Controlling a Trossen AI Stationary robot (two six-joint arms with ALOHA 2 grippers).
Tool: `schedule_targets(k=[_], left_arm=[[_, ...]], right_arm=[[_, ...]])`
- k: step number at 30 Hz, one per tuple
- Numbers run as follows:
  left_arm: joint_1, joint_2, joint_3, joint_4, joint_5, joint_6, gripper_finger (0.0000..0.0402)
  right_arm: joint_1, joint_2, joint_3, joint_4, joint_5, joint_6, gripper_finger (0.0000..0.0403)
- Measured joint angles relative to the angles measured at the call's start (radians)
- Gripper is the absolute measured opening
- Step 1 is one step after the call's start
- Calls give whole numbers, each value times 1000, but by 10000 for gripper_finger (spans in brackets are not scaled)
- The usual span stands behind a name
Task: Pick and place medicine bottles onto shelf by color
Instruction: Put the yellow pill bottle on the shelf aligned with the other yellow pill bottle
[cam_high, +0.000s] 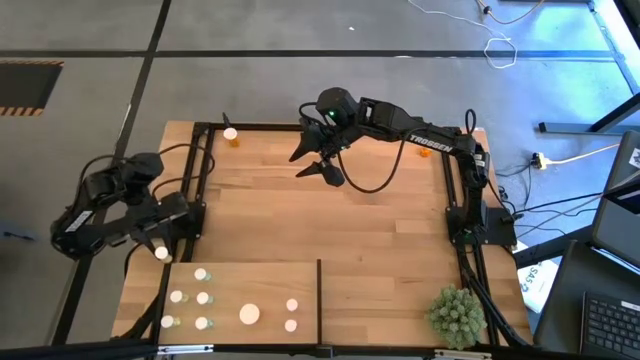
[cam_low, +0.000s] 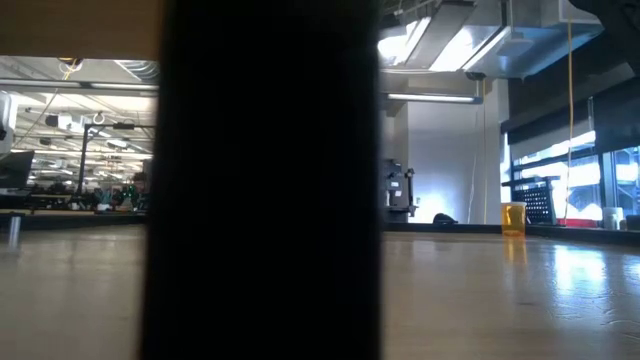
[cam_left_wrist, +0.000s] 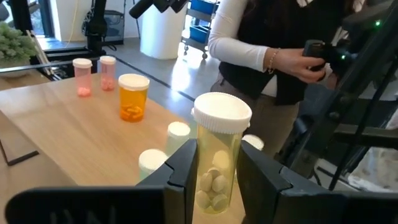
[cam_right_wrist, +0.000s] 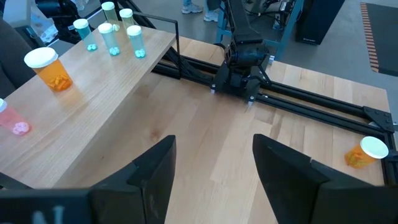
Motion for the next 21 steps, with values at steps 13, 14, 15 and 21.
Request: schedule_targets(k=[13,14,15,21], left_arm=[[-8,0,-190,-3,144,265,86],[-14,0,-204,-3,147,290,86],[-21,0,-218,-1,153,312,86],[-59,0,-297,18,165,398,87]], right_arm=[[0,0,0,0,0,0,217],[0,0,0,0,0,0,217],[0,0,0,0,0,0,217],[0,0,0,0,0,0,217]])
